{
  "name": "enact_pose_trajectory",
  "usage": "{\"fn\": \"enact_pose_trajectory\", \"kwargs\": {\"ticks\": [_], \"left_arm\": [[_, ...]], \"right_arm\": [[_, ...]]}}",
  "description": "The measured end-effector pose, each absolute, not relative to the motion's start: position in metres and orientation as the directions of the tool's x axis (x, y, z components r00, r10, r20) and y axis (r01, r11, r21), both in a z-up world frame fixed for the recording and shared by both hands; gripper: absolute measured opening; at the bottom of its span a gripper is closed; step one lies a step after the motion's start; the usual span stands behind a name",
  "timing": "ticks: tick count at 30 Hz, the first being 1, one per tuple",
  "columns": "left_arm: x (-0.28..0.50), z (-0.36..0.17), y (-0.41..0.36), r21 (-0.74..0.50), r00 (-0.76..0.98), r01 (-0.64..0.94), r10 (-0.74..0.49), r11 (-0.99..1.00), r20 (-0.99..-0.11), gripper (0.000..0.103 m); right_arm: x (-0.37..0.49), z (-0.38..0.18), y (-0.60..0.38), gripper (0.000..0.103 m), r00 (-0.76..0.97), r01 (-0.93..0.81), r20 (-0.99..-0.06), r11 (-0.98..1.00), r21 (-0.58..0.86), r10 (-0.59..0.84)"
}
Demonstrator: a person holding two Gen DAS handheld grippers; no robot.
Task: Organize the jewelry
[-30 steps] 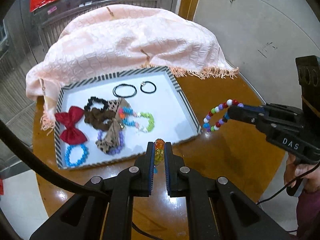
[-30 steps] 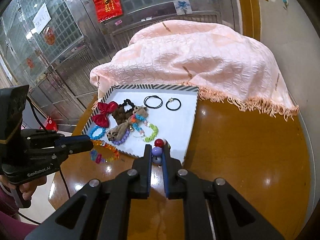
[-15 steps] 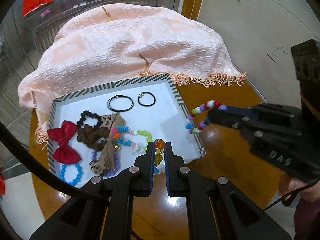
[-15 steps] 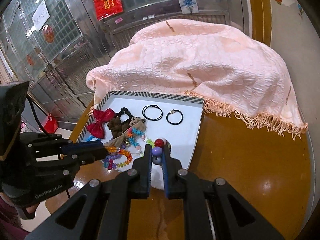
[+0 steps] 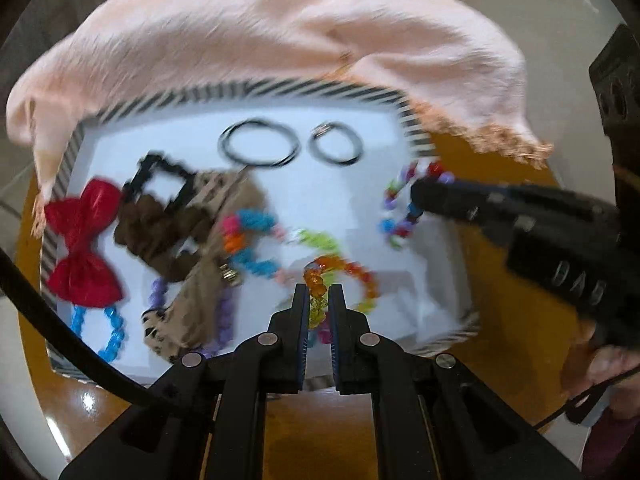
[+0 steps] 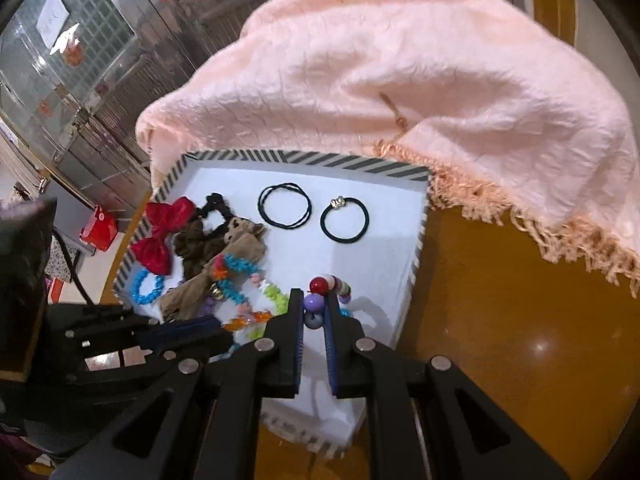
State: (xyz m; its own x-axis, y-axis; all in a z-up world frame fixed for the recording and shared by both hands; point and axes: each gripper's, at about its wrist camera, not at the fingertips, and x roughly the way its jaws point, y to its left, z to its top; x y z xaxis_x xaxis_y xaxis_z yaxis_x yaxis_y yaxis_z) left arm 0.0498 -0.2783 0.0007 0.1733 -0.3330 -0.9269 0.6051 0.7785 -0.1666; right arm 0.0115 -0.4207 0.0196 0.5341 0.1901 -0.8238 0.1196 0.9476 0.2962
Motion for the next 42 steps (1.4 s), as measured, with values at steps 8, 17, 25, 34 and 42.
{"fn": "enact_pose_trajectory", "kwargs": {"ticks": [8,17,25,34,42], "left_arm": [[0.060,-0.004,-0.264,-0.156,0.197,0.559,-0.313,0.814,-0.929,0.000],[0.056,0.004,-0.256,-0.126,0.237,0.554,-0.301,0.823,-0.924,0.015],[0.037,0.008,-0.238,-0.090,0.281,0.538,-0.278,0.838,-0.919,0.015],[0.009,0.024,-0.210,-0.067,0.338,0.531,-0.284,0.845,-0.898,0.015],[-0.009,0.050,-0.187,-0.040,0.419,0.523,-0.297,0.852,-0.858,0.015]], "right_arm": [[0.061,-0.010,-0.418,0.010,0.477,0.109,-0.844,0.936,0.335,0.246],[0.056,-0.007,-0.427,0.028,0.492,0.133,-0.833,0.924,0.359,0.253],[0.000,0.018,-0.416,0.051,0.570,0.187,-0.811,0.939,0.289,0.137],[-0.046,0.046,-0.385,0.070,0.614,0.237,-0.790,0.956,0.173,-0.009],[-0.065,0.064,-0.351,0.074,0.644,0.253,-0.763,0.957,0.142,-0.057]]}}
